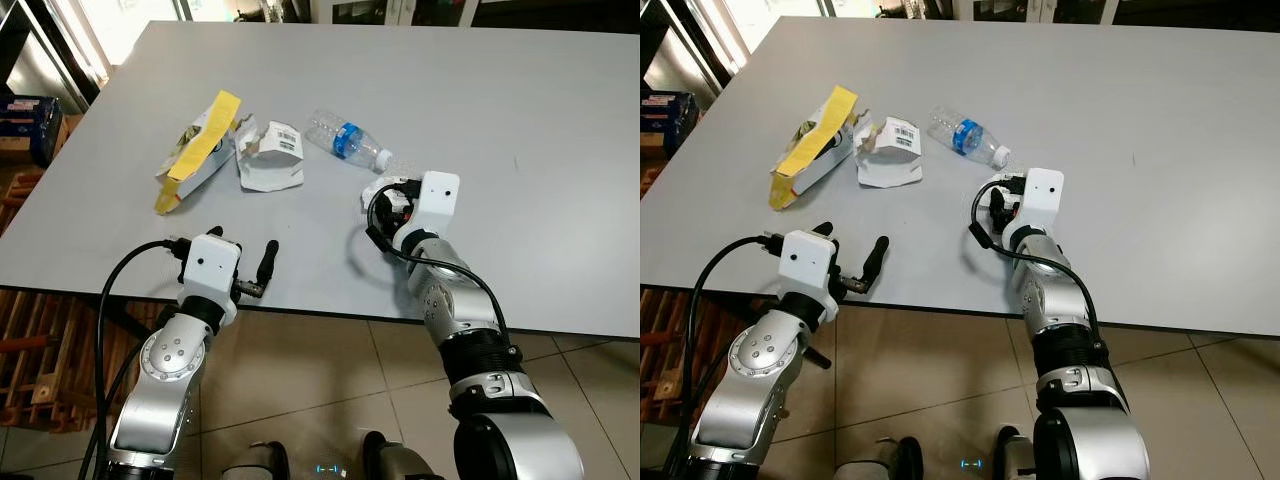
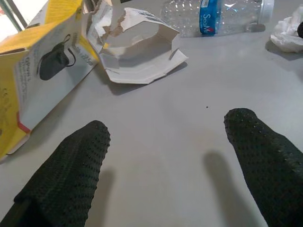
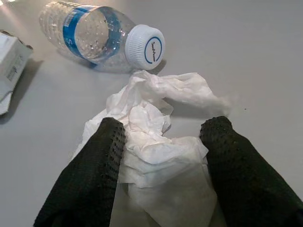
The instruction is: Picking trash to rubbish bin
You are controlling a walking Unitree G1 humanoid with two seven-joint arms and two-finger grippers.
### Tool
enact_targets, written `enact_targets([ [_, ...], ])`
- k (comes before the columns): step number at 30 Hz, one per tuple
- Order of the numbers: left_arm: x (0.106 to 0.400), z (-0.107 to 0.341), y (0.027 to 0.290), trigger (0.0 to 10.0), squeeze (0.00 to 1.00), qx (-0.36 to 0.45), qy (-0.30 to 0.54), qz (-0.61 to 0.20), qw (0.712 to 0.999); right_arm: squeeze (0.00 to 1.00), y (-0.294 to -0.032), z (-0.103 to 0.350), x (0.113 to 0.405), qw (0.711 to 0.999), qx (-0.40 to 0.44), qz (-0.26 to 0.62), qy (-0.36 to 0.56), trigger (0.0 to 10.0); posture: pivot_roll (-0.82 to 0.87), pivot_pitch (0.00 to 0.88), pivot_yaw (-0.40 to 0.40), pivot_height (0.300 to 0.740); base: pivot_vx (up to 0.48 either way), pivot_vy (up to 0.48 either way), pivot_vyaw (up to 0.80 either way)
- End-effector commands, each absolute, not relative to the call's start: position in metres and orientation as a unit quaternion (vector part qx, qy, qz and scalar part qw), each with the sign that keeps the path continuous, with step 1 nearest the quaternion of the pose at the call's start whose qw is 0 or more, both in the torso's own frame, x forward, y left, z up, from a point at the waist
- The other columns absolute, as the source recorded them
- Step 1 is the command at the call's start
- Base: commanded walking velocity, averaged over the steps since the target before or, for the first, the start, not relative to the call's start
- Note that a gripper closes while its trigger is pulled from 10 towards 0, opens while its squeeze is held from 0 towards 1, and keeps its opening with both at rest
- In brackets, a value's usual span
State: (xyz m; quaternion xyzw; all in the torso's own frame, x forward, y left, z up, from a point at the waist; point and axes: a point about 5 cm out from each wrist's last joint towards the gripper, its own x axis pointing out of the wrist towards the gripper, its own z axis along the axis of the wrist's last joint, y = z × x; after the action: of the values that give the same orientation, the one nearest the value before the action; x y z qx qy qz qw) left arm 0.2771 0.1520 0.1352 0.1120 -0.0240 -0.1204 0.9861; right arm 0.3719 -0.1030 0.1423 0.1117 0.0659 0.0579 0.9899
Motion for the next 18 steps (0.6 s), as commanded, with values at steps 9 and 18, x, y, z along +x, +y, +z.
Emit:
enact_targets([
  [9,0.2739,0.1355,0.1497,10.0,0.0,0.114,-0.023,-0.121,0.986,0.0,-0.0988,0.101,0.3585,0.979,0.132,0.067,0.143,0.0,0.17,0.239,0.045,0.74,0.0,0.0,0.0],
  [18,0.274,0.1352,0.1491,10.0,0.0,0.113,-0.022,-0.121,0.986,0.0,-0.1012,0.0981,0.3584,0.979,0.128,0.063,0.146,0.0,0.16,0.241,0.043,0.74,0.0,0.0,0.0],
])
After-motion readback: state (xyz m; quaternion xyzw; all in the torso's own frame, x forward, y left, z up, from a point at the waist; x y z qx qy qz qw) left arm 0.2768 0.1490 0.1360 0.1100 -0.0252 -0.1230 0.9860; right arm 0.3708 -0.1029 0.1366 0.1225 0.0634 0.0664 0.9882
